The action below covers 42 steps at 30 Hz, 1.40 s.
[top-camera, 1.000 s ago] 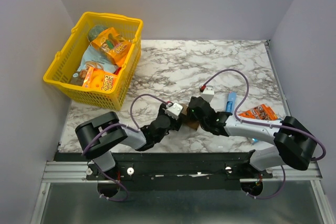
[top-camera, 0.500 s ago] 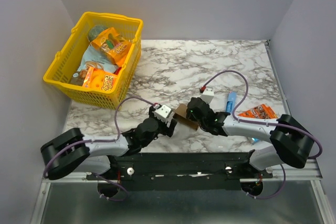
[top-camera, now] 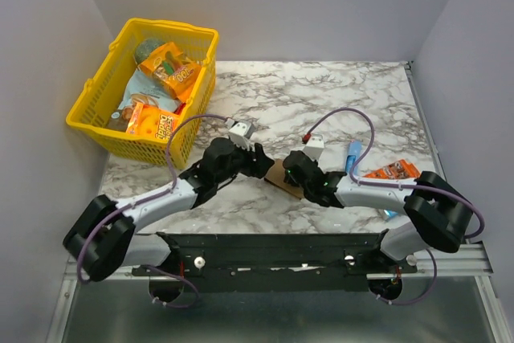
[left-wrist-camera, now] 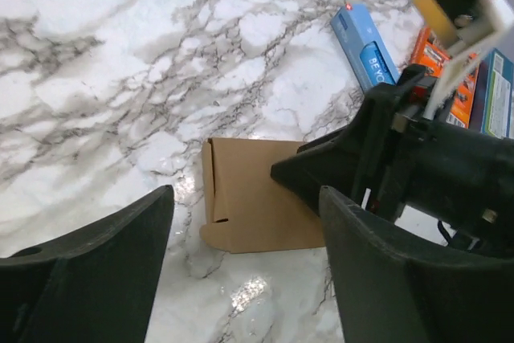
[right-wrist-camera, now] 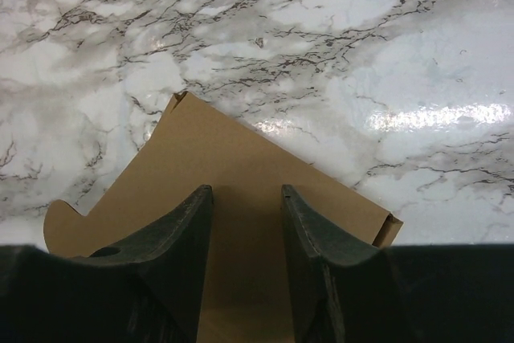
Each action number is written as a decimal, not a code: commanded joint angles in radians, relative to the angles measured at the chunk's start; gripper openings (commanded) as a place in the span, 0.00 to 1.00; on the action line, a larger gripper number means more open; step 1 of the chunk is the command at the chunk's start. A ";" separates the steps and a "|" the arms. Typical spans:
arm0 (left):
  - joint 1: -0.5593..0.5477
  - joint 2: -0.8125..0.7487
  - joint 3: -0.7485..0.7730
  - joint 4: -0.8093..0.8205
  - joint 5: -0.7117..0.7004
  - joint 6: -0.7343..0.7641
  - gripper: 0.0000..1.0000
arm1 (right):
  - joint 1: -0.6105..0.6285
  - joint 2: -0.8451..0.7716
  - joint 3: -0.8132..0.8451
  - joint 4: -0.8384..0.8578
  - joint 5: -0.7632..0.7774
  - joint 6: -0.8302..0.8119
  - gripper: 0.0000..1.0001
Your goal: Fold the paper box
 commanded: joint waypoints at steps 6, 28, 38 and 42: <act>0.066 0.317 0.073 0.053 0.291 -0.119 0.55 | 0.001 0.043 -0.005 -0.112 0.021 0.002 0.47; 0.074 0.353 0.049 0.029 0.183 -0.070 0.44 | 0.001 0.050 0.018 -0.129 0.024 -0.030 0.48; 0.088 0.349 0.098 -0.073 0.113 -0.022 0.57 | 0.001 0.033 0.022 -0.136 0.023 -0.068 0.49; 0.089 0.415 0.099 0.022 0.165 -0.039 0.57 | 0.002 0.039 0.024 -0.136 0.014 -0.068 0.49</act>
